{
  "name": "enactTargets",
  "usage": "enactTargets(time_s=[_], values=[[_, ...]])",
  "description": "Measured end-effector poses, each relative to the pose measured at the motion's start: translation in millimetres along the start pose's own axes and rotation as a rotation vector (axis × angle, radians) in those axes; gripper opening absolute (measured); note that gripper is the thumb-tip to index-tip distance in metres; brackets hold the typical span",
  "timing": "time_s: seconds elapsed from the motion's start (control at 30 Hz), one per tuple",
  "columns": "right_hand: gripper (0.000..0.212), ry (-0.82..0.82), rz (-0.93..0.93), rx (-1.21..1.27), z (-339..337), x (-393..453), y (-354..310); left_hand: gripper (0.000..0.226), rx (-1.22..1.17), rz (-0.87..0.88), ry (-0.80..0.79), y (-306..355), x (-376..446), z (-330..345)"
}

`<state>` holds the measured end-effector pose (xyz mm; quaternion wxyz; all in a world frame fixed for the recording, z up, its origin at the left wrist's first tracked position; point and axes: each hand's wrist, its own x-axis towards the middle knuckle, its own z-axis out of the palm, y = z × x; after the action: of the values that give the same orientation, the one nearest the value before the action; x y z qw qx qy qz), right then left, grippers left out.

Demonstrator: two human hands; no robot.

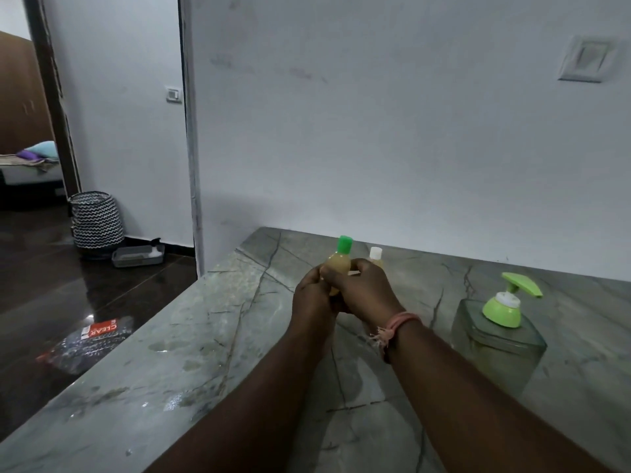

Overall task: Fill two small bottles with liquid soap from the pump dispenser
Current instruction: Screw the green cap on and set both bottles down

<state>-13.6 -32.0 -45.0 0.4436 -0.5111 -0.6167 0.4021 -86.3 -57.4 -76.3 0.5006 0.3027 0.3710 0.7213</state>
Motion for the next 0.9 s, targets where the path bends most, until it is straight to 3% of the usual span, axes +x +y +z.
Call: enactTargets(time_s=[0.17,0.33,0.9], values=[[0.030,0.190,-0.018,0.026,15,14,19,0.037,0.007,-0.078,0.063,-3,5,2],[0.031,0.297,-0.047,-0.276,20,33,26,0.056,0.069,0.018,0.228,-3,17,-8],[0.047,0.285,-0.024,-0.437,38,68,46,0.046,0.060,-0.047,0.194,-13,24,-7]])
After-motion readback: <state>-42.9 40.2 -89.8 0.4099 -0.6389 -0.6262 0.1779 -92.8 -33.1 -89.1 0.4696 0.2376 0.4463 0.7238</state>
